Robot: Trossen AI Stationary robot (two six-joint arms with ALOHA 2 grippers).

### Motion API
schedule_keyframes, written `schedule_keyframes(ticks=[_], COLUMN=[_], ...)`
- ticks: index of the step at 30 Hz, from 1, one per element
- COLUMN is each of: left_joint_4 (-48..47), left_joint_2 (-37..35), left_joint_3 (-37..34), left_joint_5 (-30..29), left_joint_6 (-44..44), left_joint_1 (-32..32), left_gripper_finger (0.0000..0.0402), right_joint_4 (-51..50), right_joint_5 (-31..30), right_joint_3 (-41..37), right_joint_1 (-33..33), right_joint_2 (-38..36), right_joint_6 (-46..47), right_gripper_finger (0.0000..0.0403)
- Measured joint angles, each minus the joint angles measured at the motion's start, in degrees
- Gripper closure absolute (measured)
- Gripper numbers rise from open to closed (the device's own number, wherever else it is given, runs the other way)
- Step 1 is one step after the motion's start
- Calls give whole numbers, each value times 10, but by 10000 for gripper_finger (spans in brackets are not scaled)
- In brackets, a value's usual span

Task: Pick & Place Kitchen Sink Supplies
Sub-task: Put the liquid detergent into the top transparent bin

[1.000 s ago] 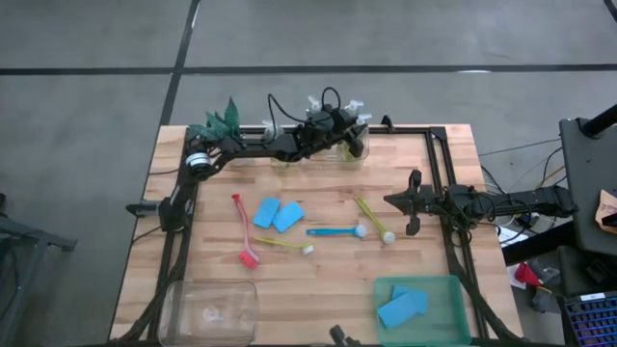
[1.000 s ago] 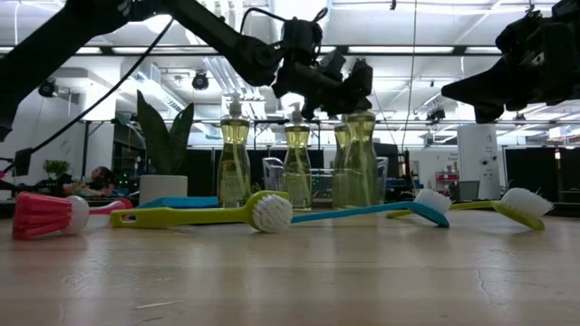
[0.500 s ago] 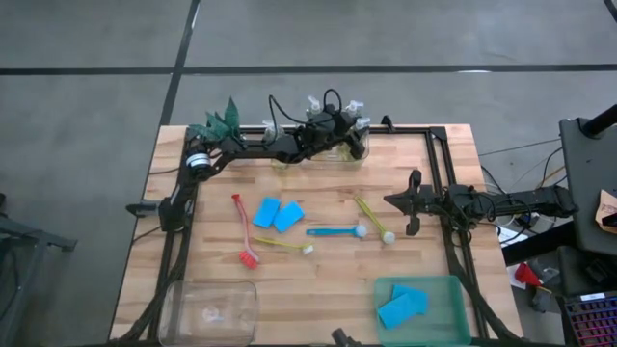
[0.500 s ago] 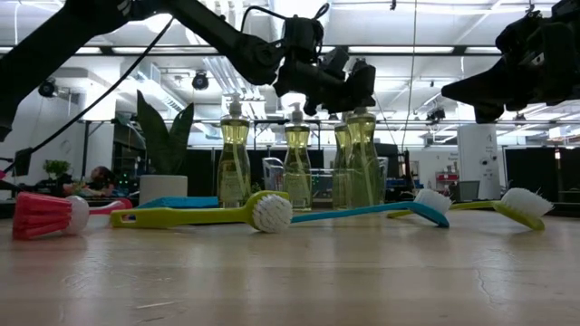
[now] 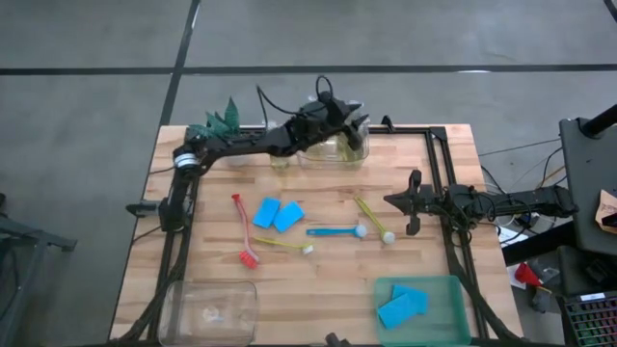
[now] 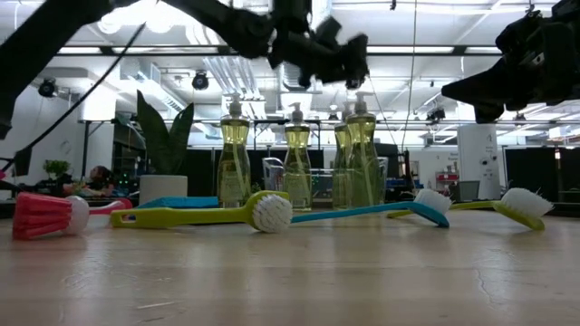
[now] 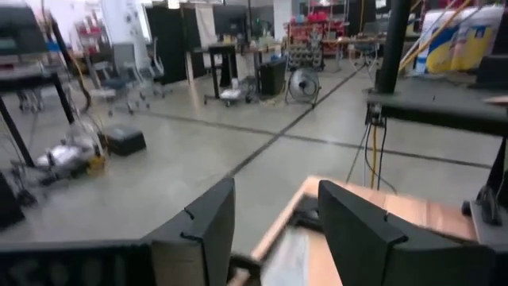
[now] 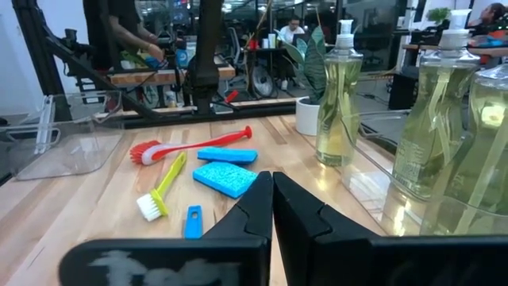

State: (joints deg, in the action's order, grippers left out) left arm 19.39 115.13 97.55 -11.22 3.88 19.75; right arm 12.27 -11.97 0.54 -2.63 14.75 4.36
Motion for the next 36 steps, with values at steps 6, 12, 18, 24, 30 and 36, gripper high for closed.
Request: schedule_keyframes(ticks=[6, 12, 18, 24, 30, 36], left_joint_4=[-109, -242, -310, -324, -231, -157], left_joint_2=[-84, -166, -243, -321, -426, -533], left_joint_3=[-1, -2, -32, -128, -278, -421], left_joint_5=[-17, -46, -25, -16, 31, 39], left_joint_6=[55, 56, 34, 51, 40, 18], left_joint_1=[5, 31, 54, 73, 89, 92], left_gripper_finger=[225, 225, 225, 225, 225, 225], right_joint_4=[0, 0, 0, 0, 0, 0], right_joint_5=[0, 0, 0, 0, 0, 0], right_joint_3=[0, 0, 0, 0, 0, 0], right_joint_1=[0, 0, 0, 0, 0, 0], right_joint_2=[0, 1, 1, 0, 0, 1], right_joint_6=[1, 0, 0, 0, 1, 0], right_gripper_finger=[394, 394, 394, 394, 394, 394])
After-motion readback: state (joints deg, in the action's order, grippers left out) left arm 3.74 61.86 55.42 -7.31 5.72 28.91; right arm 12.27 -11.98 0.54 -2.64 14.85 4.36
